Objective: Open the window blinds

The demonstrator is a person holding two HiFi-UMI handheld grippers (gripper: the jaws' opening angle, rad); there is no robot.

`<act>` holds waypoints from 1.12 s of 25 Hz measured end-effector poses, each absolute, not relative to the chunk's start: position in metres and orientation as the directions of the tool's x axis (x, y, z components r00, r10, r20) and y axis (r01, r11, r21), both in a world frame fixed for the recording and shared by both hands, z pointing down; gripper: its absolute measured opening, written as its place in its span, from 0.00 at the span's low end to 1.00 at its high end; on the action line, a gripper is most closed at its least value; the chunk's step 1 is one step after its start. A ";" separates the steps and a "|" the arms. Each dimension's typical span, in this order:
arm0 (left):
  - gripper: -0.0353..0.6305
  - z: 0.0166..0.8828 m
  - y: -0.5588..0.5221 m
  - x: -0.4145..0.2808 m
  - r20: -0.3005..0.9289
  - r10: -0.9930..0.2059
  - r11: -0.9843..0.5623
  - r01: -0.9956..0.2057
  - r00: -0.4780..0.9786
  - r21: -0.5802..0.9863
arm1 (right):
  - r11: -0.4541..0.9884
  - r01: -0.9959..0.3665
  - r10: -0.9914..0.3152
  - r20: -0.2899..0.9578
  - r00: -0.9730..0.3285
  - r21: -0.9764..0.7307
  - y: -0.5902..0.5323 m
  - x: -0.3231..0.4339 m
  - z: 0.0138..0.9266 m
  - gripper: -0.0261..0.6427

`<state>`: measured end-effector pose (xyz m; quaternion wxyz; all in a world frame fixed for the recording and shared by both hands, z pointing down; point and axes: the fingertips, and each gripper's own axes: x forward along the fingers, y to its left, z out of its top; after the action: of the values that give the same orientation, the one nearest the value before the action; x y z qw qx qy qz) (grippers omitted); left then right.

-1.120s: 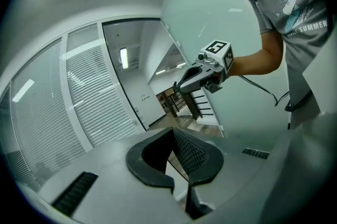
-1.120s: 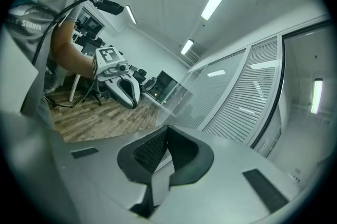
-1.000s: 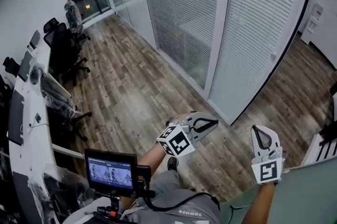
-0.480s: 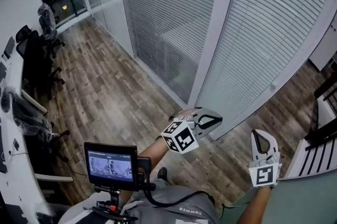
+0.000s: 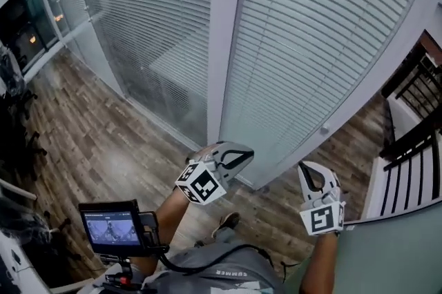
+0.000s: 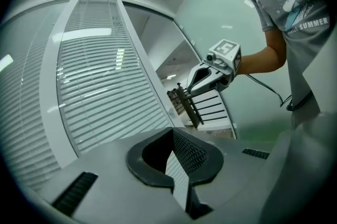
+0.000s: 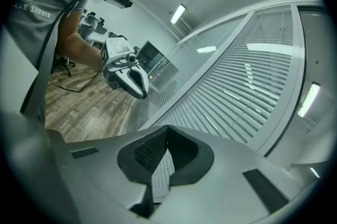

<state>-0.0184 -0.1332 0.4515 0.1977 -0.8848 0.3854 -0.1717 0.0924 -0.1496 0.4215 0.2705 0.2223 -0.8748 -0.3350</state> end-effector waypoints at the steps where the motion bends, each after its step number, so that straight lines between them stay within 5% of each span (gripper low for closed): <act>1: 0.06 0.453 -0.151 -0.022 0.158 -0.754 -0.621 -0.614 0.638 -0.486 | 0.677 -0.209 -0.567 0.318 -0.760 0.706 -0.170 0.088 0.423 0.03; 10: 0.06 0.441 -0.306 -0.025 0.168 -0.702 -0.668 -0.559 0.692 -0.491 | 0.641 -0.301 -0.672 0.327 -0.664 0.706 -0.333 0.082 0.418 0.03; 17: 0.06 0.457 -0.336 0.005 0.176 -0.553 -0.756 -0.402 0.815 -0.516 | 0.390 -0.538 -0.918 0.269 -0.292 0.747 -0.345 0.128 0.460 0.03; 19: 0.06 0.459 -0.348 0.000 0.175 -0.503 -0.780 -0.357 0.846 -0.513 | 0.341 -0.576 -0.940 0.272 -0.206 0.743 -0.355 0.128 0.467 0.15; 28: 0.06 0.458 -0.332 0.023 0.173 -0.322 -0.834 -0.193 0.931 -0.517 | 0.105 -0.347 -0.972 0.169 0.161 0.932 -0.363 0.163 0.476 0.18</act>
<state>0.0229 -0.3325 0.4576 0.2541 -0.9491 0.1356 -0.1275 0.1631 -0.3631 0.4765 0.4861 0.5867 -0.5621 -0.3216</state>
